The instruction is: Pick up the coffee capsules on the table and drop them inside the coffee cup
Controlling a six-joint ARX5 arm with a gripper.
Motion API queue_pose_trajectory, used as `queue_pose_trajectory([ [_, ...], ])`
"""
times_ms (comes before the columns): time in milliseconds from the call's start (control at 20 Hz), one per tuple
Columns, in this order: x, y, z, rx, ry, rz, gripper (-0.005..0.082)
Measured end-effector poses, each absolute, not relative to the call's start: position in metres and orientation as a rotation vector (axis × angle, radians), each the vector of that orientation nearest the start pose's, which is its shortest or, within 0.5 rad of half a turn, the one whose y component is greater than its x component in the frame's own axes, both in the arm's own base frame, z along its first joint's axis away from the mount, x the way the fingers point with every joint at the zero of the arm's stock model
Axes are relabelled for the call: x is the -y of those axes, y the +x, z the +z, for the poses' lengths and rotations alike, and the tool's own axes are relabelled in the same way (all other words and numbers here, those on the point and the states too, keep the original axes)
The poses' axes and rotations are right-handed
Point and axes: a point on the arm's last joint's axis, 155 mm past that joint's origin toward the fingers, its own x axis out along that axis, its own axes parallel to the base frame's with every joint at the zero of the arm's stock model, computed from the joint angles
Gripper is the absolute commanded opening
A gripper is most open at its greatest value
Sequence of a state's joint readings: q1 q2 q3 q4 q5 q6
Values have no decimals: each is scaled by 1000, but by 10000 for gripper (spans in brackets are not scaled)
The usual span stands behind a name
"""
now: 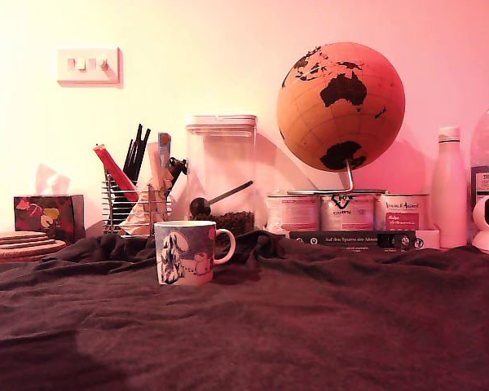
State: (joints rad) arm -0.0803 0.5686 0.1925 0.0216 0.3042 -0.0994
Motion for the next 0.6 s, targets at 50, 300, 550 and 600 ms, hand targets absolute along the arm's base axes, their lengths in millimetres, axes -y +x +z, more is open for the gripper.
queue_pose_trajectory([
  [50, 77, 267, 128, -367, -137, -363, -24],
  [300, 72, 249, 129, -332, -153, -342, -24],
  [550, 67, 237, 139, -282, -171, -321, -24],
  [600, 66, 235, 140, -274, -171, -319, -24],
])
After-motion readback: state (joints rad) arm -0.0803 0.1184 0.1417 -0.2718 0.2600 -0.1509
